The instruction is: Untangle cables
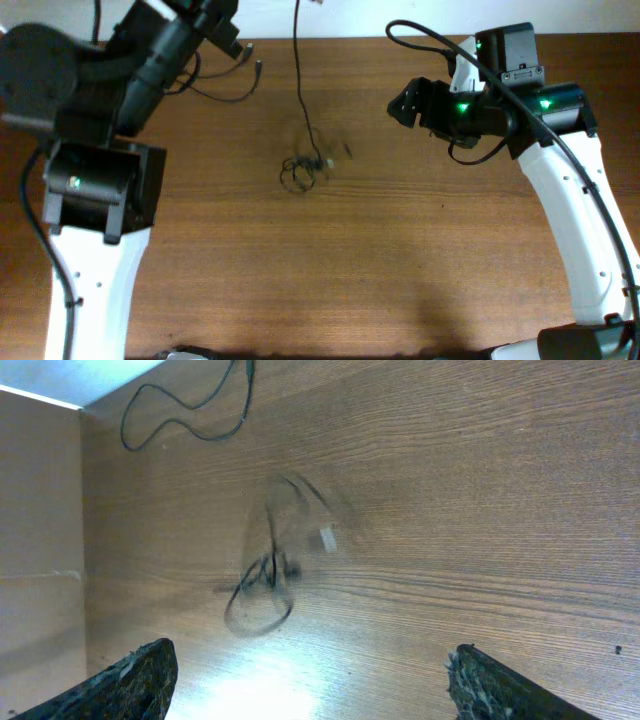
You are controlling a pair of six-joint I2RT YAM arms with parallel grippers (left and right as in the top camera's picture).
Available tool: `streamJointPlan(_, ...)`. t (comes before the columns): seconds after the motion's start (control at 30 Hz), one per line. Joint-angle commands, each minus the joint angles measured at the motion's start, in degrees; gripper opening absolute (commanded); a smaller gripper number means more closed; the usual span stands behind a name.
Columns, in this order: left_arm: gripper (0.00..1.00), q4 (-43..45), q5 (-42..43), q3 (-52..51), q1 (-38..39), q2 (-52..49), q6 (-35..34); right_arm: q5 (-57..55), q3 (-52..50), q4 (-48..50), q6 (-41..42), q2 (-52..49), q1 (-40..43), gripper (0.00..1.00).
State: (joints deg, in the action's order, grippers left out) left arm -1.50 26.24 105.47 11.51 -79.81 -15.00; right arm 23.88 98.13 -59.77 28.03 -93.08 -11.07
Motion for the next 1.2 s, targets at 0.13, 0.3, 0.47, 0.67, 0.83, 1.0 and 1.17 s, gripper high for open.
streamJointPlan(0.13,0.00,4.0,7.7,0.9,0.8,-4.1,-5.4,-3.7,-0.5,0.1,-0.8,-0.1,0.2,0.95)
streamJointPlan(0.3,0.00,10.3,16.5,0.9,1.2,-4.1,-14.3,-9.3,-0.5,-0.7,-0.8,-0.1,0.2,1.00)
streamJointPlan(0.47,0.00,14.8,13.2,0.9,1.2,-4.1,-19.3,-2.9,-0.5,-0.9,-2.8,-0.2,-0.1,0.99)
streamJointPlan(0.67,0.00,12.9,13.4,0.9,1.2,-4.1,-19.3,0.9,-10.3,2.4,-4.2,-1.4,-6.1,0.99)
streamJointPlan(0.83,0.00,12.6,13.4,0.9,1.2,-4.1,-19.3,15.2,-27.1,22.5,-3.5,-2.3,-9.5,0.99)
streamJointPlan(1.0,0.00,12.6,13.4,0.9,1.2,-4.1,-19.3,13.8,-32.1,38.3,4.0,-9.3,-14.5,0.90)
streamJointPlan(1.17,0.00,12.5,13.4,0.9,1.2,-4.1,-19.3,8.8,-32.1,39.5,4.2,-12.8,-14.6,0.64)
